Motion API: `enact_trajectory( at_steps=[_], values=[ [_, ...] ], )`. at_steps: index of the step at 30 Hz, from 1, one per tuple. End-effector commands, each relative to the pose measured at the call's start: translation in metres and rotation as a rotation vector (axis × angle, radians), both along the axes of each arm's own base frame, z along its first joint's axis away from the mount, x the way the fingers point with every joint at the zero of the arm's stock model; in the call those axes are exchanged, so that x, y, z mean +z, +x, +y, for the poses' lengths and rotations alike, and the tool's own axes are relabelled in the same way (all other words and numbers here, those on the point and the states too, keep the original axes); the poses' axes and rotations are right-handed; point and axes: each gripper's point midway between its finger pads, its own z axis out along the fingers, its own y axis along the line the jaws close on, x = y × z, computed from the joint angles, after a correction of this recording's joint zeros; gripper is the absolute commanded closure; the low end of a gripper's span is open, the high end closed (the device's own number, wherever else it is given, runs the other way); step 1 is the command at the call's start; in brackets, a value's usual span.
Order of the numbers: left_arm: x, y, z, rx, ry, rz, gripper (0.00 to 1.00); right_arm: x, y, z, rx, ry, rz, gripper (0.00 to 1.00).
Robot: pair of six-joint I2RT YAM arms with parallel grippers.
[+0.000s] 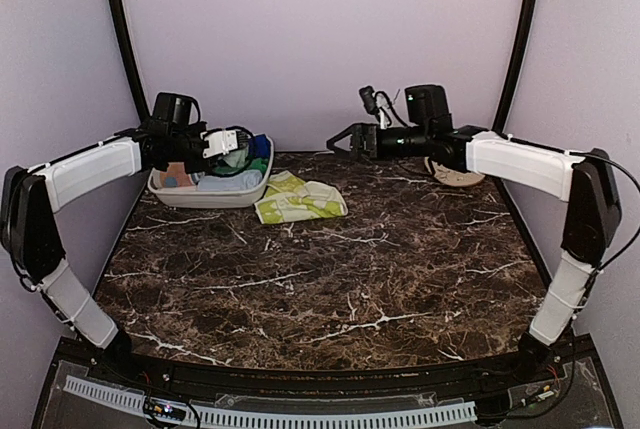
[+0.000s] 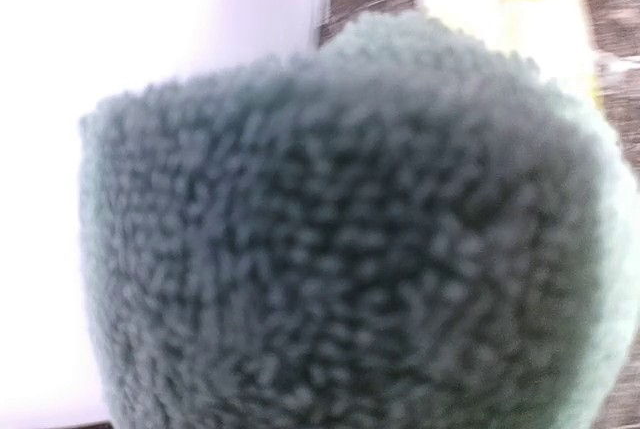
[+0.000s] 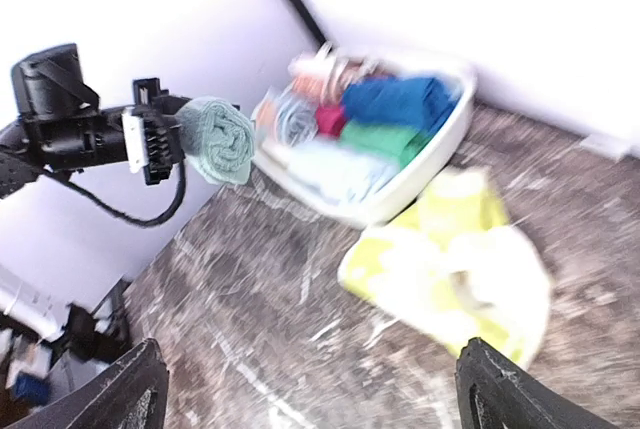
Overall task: Roll the towels
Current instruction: Place the towel in the storage box.
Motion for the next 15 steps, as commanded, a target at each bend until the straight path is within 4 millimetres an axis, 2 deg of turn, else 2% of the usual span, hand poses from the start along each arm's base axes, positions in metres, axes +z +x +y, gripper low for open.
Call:
enact_trajectory(
  at_steps=[1, 4, 10, 11, 13, 14, 15],
  values=[
    [0.011, 0.052, 0.021, 0.066, 0.034, -0.095, 1.00, -0.012, -0.003, -0.026, -0.103, -0.089, -0.078, 0.00],
    [-0.001, 0.087, 0.029, 0.092, 0.057, -0.118, 1.00, -0.027, -0.012, -0.033, -0.101, -0.110, -0.055, 0.00],
    [-0.025, 0.147, 0.024, 0.113, 0.066, -0.121, 1.00, -0.052, -0.027, -0.039, -0.093, -0.102, -0.003, 0.00],
    [-0.039, 0.156, 0.024, 0.115, 0.073, -0.106, 1.00, -0.055, -0.028, -0.040, -0.090, -0.105, 0.003, 0.00],
    [-0.053, 0.165, 0.020, 0.108, 0.079, -0.077, 1.00, -0.053, -0.027, -0.039, -0.089, -0.094, -0.001, 0.00],
    [-0.060, 0.168, 0.019, 0.104, 0.081, -0.061, 1.00, -0.064, -0.031, -0.041, -0.090, -0.108, 0.018, 0.00],
    [-0.069, 0.169, 0.018, 0.098, 0.086, -0.040, 1.00, -0.066, -0.031, -0.042, -0.092, -0.107, 0.019, 0.00]
  ],
)
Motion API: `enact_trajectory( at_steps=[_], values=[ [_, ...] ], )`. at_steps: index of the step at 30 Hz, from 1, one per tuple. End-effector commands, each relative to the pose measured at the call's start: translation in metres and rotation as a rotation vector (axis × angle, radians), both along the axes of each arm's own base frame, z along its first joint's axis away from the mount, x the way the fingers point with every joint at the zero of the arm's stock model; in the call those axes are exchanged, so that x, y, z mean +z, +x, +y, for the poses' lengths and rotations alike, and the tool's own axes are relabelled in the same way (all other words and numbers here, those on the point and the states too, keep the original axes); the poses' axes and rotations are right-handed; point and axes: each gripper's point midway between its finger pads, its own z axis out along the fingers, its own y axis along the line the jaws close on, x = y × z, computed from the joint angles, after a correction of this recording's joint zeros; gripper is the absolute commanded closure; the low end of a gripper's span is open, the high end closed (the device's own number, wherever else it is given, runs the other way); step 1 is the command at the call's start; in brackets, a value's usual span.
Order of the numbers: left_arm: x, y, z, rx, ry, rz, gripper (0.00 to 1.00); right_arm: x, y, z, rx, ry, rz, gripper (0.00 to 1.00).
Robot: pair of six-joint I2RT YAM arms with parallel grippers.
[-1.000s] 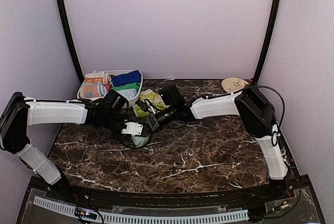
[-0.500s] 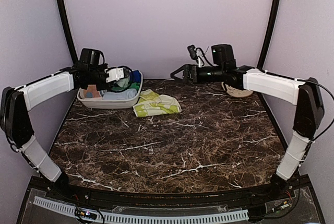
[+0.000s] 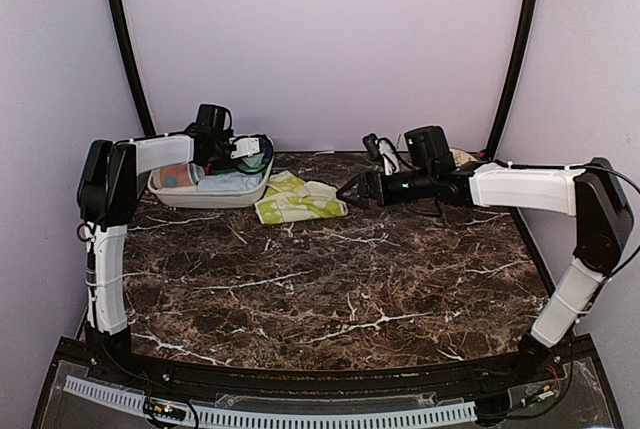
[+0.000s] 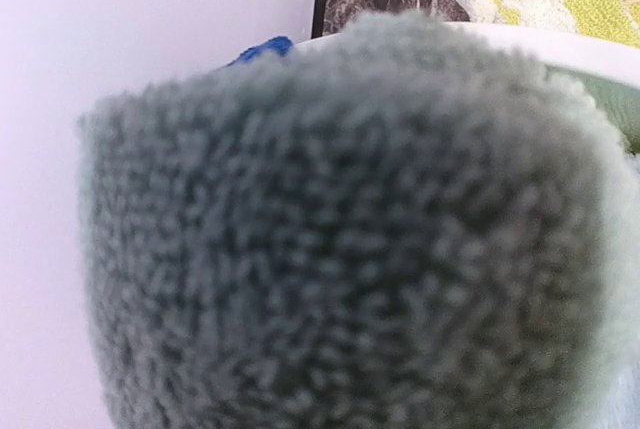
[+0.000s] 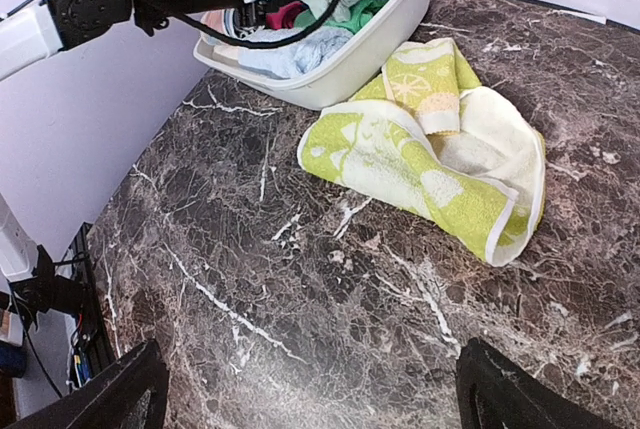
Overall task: Roll the towels
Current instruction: Place the towel in the storage box.
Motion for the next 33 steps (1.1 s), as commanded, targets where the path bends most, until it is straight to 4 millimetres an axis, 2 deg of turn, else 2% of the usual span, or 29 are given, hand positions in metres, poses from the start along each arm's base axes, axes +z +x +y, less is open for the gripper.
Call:
enact_trajectory(
  at_steps=[1, 2, 4, 5, 8, 11, 12, 17, 24, 29, 33],
  values=[
    [0.005, 0.012, -0.001, -0.009, 0.003, 0.002, 1.00, 0.005, 0.002, 0.000, -0.012, 0.035, -0.034, 0.00],
    [-0.005, 0.011, -0.001, -0.011, 0.010, 0.028, 0.93, 0.005, 0.002, 0.000, -0.013, 0.038, -0.034, 0.00],
    [-0.021, 0.006, 0.001, -0.011, 0.023, 0.079, 0.58, 0.005, 0.002, 0.002, -0.006, 0.045, -0.027, 0.00],
    [-0.027, 0.002, 0.001, -0.016, 0.029, 0.109, 0.45, 0.006, 0.002, 0.003, -0.004, 0.046, -0.026, 0.00],
    [-0.027, -0.007, 0.004, -0.010, 0.020, 0.176, 0.25, 0.009, 0.004, 0.004, -0.003, 0.047, -0.028, 0.00],
    [-0.015, -0.017, 0.005, -0.017, 0.016, 0.236, 0.03, 0.004, 0.004, 0.003, -0.005, 0.033, -0.017, 0.00],
    [-0.010, -0.021, 0.005, -0.028, 0.016, 0.246, 0.01, 0.016, 0.008, 0.006, -0.006, 0.045, -0.036, 0.00],
    [-0.003, -0.041, 0.007, -0.081, 0.050, 0.325, 0.01, 0.022, 0.008, 0.004, -0.009, 0.034, -0.039, 0.00],
    [0.027, -0.048, 0.012, -0.081, 0.061, 0.340, 0.01, 0.028, 0.002, -0.001, -0.005, 0.026, -0.044, 0.00],
    [0.040, -0.068, 0.019, -0.103, 0.107, 0.398, 0.01, 0.029, 0.001, -0.001, 0.007, 0.013, -0.050, 0.00],
    [0.063, -0.067, 0.019, -0.076, 0.066, 0.372, 0.01, 0.028, 0.004, -0.005, -0.004, -0.020, -0.059, 0.00]
  ],
)
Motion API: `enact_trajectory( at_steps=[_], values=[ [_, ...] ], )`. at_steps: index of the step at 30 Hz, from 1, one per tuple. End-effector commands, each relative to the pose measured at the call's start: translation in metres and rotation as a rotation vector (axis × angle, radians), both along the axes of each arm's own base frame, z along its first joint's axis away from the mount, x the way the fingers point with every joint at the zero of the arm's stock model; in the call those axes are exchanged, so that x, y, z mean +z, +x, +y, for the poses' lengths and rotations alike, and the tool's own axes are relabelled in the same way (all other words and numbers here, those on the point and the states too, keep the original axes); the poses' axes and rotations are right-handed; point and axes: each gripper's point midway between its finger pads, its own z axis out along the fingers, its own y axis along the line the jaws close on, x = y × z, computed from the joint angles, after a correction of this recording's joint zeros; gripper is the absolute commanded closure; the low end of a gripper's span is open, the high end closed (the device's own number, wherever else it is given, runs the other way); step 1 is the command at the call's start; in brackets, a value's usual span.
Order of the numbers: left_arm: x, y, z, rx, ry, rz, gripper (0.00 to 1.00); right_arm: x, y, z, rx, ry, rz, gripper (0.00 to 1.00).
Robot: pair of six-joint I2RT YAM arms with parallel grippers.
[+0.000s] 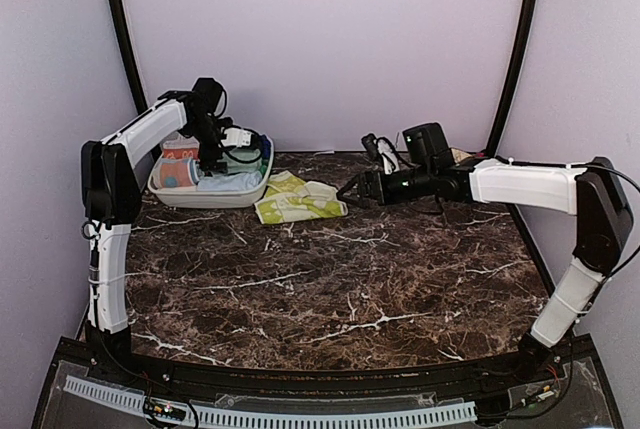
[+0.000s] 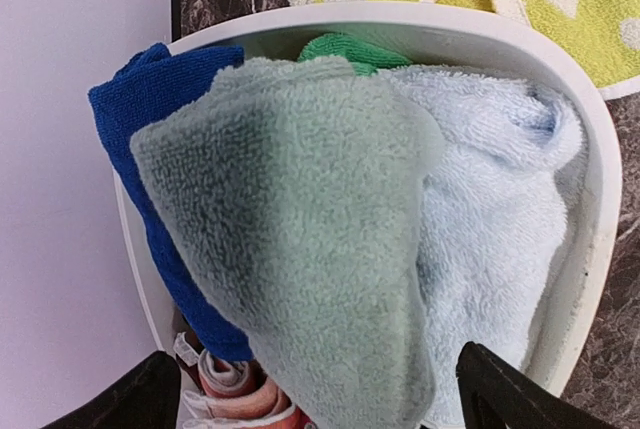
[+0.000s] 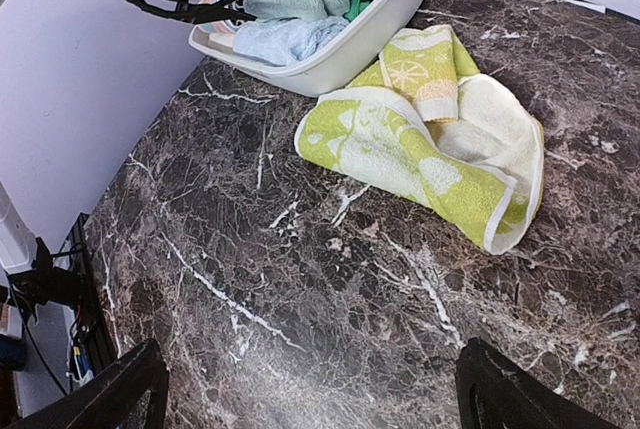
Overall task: Roll the towels
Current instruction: Place the towel in the storage box, then reset both arms
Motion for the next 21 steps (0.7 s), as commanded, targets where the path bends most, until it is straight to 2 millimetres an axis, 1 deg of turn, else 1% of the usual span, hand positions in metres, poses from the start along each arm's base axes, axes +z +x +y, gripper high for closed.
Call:
enact_trajectory(
  at_steps=[1, 2, 3, 4, 6, 8, 9, 10, 11, 12, 13, 14, 15, 16, 18, 19, 20, 21],
  values=[
    [0.056, -0.013, 0.008, 0.046, -0.052, -0.038, 0.01, 0.029, 0.008, -0.007, -0.025, -0.003, -0.087, 0.00],
    [0.066, -0.009, 0.007, 0.074, -0.089, -0.063, 0.01, 0.031, 0.012, -0.013, -0.060, -0.013, -0.106, 0.00],
    [0.078, -0.004, 0.006, 0.119, -0.138, -0.102, 0.01, 0.028, 0.017, -0.021, -0.102, -0.032, -0.120, 0.00],
    [0.098, 0.001, 0.007, 0.174, -0.203, -0.154, 0.01, 0.038, 0.021, -0.032, -0.153, -0.035, -0.160, 0.00],
    [0.132, 0.007, 0.015, 0.305, -0.369, -0.235, 0.01, 0.038, 0.031, -0.061, -0.273, -0.067, -0.208, 0.00],
    [0.160, 0.009, 0.041, 0.470, -0.562, -0.315, 0.01, 0.038, 0.041, -0.094, -0.406, -0.113, -0.269, 0.00],
    [0.160, 0.002, 0.054, 0.533, -0.639, -0.315, 0.01, 0.042, 0.044, -0.115, -0.488, -0.131, -0.297, 0.00],
    [0.151, -0.006, 0.070, 0.603, -0.710, -0.305, 0.01, 0.041, 0.047, -0.135, -0.562, -0.153, -0.316, 0.00],
    [0.147, -0.017, 0.080, 0.649, -0.781, -0.299, 0.01, 0.039, 0.049, -0.153, -0.619, -0.174, -0.331, 0.00],
    [0.131, -0.030, 0.092, 0.694, -0.819, -0.283, 0.01, 0.038, 0.050, -0.174, -0.689, -0.195, -0.347, 0.00],
    [0.092, -0.046, 0.100, 0.742, -0.816, -0.235, 0.01, 0.037, 0.051, -0.196, -0.762, -0.227, -0.368, 0.00],
    [0.090, -0.055, 0.101, 0.740, -0.832, -0.251, 0.01, 0.039, 0.049, -0.214, -0.818, -0.245, -0.395, 0.00],
    [0.052, -0.074, 0.101, 0.767, -0.821, -0.184, 0.01, 0.039, 0.045, -0.224, -0.843, -0.229, -0.410, 0.00],
    [0.035, -0.088, 0.101, 0.783, -0.843, -0.155, 0.01, 0.043, 0.042, -0.250, -0.937, -0.259, -0.453, 0.00],
    [0.002, -0.114, 0.102, 0.824, -0.917, -0.144, 0.01, 0.045, 0.032, -0.291, -1.080, -0.308, -0.519, 0.00],
    [-0.004, -0.122, 0.104, 0.831, -0.960, -0.179, 0.01, 0.043, 0.026, -0.310, -1.149, -0.349, -0.547, 0.00],
    [-0.014, -0.131, 0.106, 0.845, -0.998, -0.205, 0.01, 0.040, 0.020, -0.329, -1.215, -0.404, -0.587, 0.00],
    [-0.018, -0.135, 0.108, 0.856, -1.045, -0.243, 0.01, 0.035, 0.014, -0.345, -1.279, -0.461, -0.616, 0.00]
  ],
)
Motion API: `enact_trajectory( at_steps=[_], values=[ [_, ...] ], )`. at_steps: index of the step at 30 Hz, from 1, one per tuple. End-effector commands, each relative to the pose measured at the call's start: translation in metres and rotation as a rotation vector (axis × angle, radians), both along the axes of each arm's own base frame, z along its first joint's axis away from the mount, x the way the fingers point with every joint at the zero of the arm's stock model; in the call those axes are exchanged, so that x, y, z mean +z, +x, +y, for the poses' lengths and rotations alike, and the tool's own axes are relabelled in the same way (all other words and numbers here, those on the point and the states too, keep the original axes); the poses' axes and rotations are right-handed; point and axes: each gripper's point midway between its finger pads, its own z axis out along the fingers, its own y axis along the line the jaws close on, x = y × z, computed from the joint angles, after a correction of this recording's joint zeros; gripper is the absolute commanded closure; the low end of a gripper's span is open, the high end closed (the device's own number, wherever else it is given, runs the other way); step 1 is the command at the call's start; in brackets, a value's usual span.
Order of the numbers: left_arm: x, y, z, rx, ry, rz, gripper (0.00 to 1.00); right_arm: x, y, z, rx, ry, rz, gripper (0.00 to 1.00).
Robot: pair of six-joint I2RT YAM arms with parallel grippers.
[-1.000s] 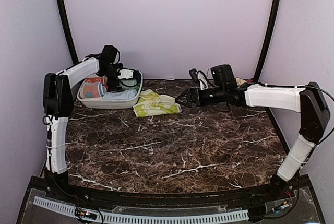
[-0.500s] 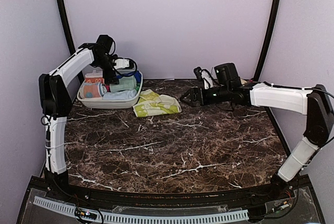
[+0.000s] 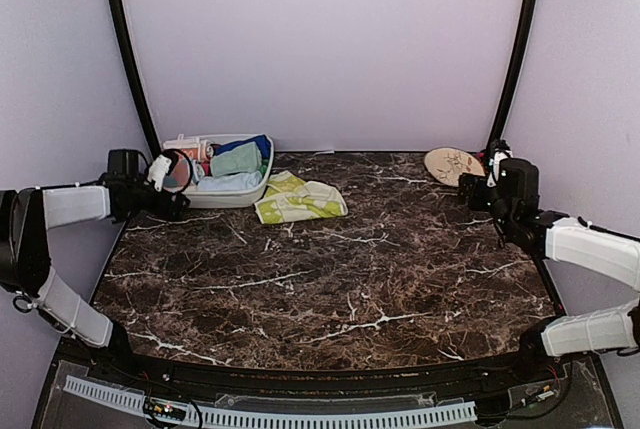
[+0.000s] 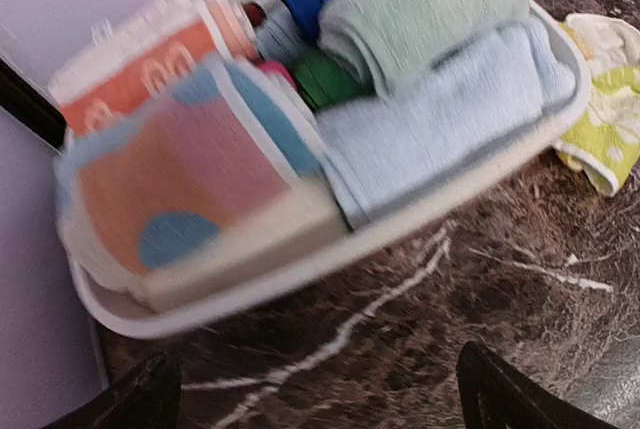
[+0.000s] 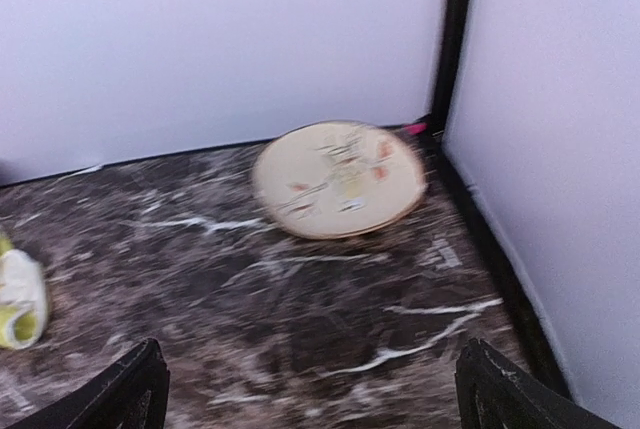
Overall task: Roll the towels
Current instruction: Reset both arms
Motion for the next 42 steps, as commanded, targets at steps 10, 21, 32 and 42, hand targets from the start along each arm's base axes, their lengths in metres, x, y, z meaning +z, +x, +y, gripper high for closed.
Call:
enact_trajectory(
  at_steps=[10, 21, 32, 42],
  values=[
    [-0.046, 0.001, 0.005, 0.189, -0.271, -0.229, 0.01, -0.023, -0.015, -0.107, -0.360, -0.144, -0.249, 0.00],
    [-0.025, -0.056, 0.023, 0.274, -0.281, -0.537, 0.01, -0.057, 0.003, -0.106, -0.184, -0.101, -0.270, 0.00],
    [-0.030, -0.042, 0.015, 0.234, -0.274, -0.469, 0.01, -0.058, 0.005, -0.097, -0.096, -0.097, -0.290, 0.00],
    [-0.029, -0.041, 0.015, 0.234, -0.274, -0.473, 0.01, -0.059, 0.006, -0.097, -0.092, -0.097, -0.284, 0.00]
  ],
)
